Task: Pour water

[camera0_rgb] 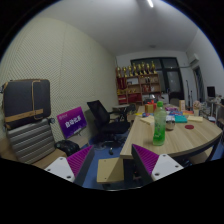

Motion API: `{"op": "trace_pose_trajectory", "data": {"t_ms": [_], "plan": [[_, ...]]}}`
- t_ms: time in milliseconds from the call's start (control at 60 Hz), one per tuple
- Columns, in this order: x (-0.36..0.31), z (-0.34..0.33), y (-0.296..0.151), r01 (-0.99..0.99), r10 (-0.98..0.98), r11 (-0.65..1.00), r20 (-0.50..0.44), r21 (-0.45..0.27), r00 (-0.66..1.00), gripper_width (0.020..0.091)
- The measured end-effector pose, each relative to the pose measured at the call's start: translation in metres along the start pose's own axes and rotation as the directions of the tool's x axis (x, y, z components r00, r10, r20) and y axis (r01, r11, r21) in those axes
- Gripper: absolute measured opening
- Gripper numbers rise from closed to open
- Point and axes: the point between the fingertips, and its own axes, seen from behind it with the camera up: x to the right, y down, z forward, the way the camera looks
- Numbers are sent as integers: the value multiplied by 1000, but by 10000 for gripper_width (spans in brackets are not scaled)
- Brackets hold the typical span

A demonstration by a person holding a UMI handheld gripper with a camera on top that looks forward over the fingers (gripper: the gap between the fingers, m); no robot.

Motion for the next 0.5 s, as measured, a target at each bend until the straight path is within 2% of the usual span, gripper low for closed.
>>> {"op": "trace_pose_trajectory", "data": {"t_ms": [167,283,500], "plan": [[4,3,-6,10,-9,1000,-12,14,1000,826],[41,18,-3,22,-21,1000,-49,18,999,818],[165,79,-34,109,-93,993,-238,54,967,829]]}}
